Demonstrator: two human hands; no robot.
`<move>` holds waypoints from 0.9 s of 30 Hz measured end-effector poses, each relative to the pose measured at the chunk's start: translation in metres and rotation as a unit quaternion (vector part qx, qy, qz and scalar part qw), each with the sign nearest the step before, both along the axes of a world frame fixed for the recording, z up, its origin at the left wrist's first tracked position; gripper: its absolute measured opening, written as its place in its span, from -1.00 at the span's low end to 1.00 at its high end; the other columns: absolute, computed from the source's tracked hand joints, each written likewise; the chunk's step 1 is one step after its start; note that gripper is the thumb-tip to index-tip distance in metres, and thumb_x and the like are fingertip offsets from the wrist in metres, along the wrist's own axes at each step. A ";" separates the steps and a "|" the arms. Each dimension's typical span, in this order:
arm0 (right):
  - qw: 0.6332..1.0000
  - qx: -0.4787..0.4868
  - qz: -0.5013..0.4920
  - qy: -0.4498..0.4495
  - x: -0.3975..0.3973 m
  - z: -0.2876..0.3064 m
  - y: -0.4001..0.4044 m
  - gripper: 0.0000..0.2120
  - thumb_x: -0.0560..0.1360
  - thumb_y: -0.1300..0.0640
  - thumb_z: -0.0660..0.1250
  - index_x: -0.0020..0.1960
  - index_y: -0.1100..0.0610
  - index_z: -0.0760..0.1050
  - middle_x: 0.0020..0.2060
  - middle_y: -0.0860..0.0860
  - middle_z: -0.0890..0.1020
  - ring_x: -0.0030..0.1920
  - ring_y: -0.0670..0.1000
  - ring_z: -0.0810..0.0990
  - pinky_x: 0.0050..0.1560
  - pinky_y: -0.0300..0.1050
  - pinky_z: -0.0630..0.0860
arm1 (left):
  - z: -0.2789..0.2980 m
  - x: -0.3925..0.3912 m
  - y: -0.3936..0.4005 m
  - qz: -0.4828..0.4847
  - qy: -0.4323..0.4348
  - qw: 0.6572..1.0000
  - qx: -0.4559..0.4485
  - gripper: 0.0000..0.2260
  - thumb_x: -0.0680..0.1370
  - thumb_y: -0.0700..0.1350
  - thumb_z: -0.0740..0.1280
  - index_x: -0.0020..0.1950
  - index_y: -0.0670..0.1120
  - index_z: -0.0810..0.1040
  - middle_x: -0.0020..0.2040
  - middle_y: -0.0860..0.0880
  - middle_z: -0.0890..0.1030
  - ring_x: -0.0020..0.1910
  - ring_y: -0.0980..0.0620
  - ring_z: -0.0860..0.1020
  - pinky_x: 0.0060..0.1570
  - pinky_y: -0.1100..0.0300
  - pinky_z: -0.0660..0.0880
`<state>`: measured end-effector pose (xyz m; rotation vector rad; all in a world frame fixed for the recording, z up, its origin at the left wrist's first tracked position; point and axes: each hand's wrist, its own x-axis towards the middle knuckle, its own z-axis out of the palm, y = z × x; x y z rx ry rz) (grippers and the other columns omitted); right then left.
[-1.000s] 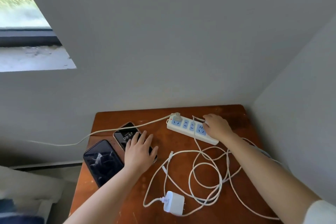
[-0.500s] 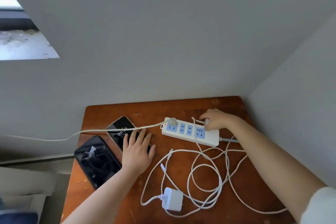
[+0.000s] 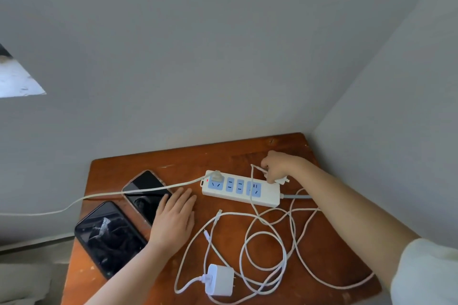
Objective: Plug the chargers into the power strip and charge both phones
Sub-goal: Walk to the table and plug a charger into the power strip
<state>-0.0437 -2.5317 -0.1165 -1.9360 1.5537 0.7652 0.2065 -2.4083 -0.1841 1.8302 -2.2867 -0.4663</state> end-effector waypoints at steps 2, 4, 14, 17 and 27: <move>0.998 -0.032 -0.033 -0.050 -0.009 0.000 0.003 -0.72 0.38 0.21 0.39 0.06 0.20 0.44 -0.07 0.07 0.42 -0.15 0.02 0.43 -0.40 -0.29 0.31 | 0.006 -0.010 -0.001 -0.057 0.019 0.998 -0.021 -0.66 0.55 -0.10 0.21 0.32 -0.05 0.37 0.37 -0.06 0.39 0.42 -0.08 0.22 0.38 0.01 -0.02; 0.992 -0.072 -0.049 -0.095 -0.014 0.003 0.008 -0.70 0.37 0.19 0.42 0.04 0.20 0.43 -0.12 0.05 0.43 -0.15 0.02 0.43 -0.39 -0.29 0.30 | 0.011 -0.024 -0.006 -0.094 0.014 0.995 -0.006 -0.64 0.57 -0.07 0.15 0.37 -0.02 0.29 0.43 -0.01 0.28 0.46 -0.03 0.12 0.41 0.04 -0.02; 0.926 -0.268 -0.064 -0.259 -0.014 0.010 0.047 -0.52 0.38 0.16 0.43 0.26 0.12 0.39 0.22 0.07 0.50 0.16 0.06 0.49 0.08 -0.19 0.36 | 0.009 -0.052 -0.043 -0.098 -0.139 0.983 0.069 -0.48 0.59 -0.04 0.07 0.46 0.04 -0.14 0.52 0.05 -0.08 0.47 0.01 -0.17 0.42 0.04 -0.12; 0.899 -0.291 -0.101 -0.311 -0.007 0.008 0.056 -0.61 0.36 0.18 0.46 0.16 0.19 0.47 0.19 0.11 0.55 0.18 0.08 0.49 0.11 -0.18 0.35 | 0.015 -0.061 -0.053 -0.080 -0.140 0.983 0.085 -0.46 0.58 -0.08 0.09 0.46 0.03 -0.14 0.52 0.04 -0.09 0.47 0.00 -0.17 0.42 0.03 -0.12; 0.875 -0.273 -0.167 -0.363 0.022 0.002 0.042 -0.67 0.32 0.26 0.49 0.06 0.24 0.53 0.07 0.18 0.60 -0.02 0.01 0.52 -0.02 -0.20 0.43 | 0.008 -0.014 -0.018 -0.044 -0.085 0.993 0.067 -0.54 0.59 0.03 0.00 0.46 0.01 -0.05 0.52 0.03 -0.02 0.47 0.02 -0.15 0.42 0.04 -0.19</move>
